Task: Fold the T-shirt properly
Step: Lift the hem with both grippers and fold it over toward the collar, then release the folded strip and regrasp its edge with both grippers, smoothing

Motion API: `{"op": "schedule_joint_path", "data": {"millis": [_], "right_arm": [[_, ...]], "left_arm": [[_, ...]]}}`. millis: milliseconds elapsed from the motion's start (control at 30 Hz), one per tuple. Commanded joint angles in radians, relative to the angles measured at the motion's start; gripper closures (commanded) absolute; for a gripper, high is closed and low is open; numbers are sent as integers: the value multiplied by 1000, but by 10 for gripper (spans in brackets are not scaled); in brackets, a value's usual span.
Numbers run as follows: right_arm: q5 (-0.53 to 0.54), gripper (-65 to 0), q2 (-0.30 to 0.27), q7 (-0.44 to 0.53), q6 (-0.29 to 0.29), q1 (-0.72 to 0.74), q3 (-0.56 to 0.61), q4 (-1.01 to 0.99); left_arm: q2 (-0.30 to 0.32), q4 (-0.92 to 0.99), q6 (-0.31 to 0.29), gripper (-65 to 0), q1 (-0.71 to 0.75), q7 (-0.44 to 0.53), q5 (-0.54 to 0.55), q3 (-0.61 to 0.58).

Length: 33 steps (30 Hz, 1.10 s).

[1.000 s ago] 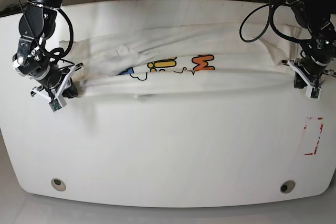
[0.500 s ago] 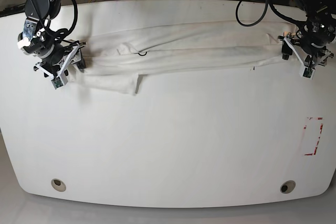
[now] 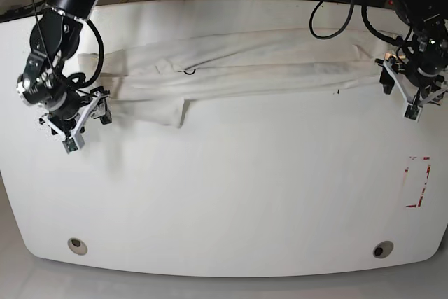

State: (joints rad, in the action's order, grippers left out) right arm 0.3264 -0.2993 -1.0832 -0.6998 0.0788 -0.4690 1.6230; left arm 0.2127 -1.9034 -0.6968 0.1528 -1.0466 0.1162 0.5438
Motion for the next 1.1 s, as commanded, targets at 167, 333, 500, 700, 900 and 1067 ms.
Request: {"op": "schedule_joint_path", "data": {"millis": [167,333,500,700,900,1067], "right_arm": [[9,-431,24,-82,2,143,16,-194],[10,-431,51,-136,2,172,16,-244],[10,-425,96,-163,2,172,40,-244],[7,-415,128,-142,2,171,121,-252],[7,-86,136,-105,2,172,132,-252],[21,0,133,-105,2,171,131,-211]], "left_arm": [[-5,61,-1,-421,31,24,-33,-103],[-6,66,-1,-419,74,25,-40,-121],[-6,68,-1,-419,89,50,-42,-120],[-5,71,-1,-419,113,122,-82,-123],[-5,109,-1,-419,107,122,-86,-124],[-5,115,-1,-419,107,122,-86,-124]]}}
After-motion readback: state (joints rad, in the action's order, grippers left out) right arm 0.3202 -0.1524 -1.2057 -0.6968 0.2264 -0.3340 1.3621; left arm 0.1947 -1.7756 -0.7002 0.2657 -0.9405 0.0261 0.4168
